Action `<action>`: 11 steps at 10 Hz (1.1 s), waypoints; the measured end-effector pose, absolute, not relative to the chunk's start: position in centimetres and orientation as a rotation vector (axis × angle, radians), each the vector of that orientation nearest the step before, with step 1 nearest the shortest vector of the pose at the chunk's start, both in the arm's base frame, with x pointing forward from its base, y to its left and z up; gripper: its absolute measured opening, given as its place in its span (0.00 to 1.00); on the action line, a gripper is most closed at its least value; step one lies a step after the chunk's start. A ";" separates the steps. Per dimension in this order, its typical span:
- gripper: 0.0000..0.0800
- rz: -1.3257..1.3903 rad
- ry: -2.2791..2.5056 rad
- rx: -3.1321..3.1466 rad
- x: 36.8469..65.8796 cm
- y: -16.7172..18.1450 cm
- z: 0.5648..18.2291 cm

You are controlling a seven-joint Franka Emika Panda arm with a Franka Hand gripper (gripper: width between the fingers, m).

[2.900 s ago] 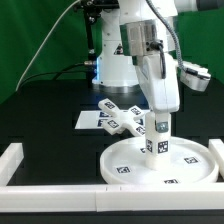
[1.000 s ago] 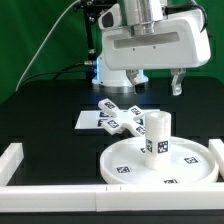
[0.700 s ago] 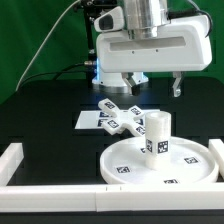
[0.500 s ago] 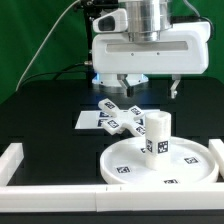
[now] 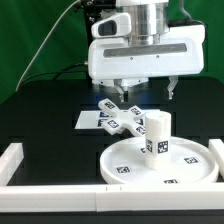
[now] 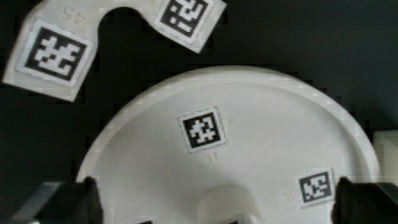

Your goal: Assemble round table

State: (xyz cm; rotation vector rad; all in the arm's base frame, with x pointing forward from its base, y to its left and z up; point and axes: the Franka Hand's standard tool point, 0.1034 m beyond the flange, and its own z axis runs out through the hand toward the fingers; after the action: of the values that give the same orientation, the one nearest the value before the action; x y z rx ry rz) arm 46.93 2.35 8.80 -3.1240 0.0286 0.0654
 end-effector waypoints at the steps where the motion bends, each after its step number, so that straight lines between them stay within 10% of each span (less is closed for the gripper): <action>1: 0.81 0.154 0.064 -3.149 45.7 1.9 8.1; 11: 0.81 0.531 0.203 -3.247 40.3 -0.5 5.5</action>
Offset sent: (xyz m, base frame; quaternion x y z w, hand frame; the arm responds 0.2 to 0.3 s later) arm 0.0000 0.0000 0.0000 0.0000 0.0000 0.0000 1.0000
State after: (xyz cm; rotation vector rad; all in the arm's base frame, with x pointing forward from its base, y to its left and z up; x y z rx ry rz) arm 40.35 -0.47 5.46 -3.2467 0.2029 0.5311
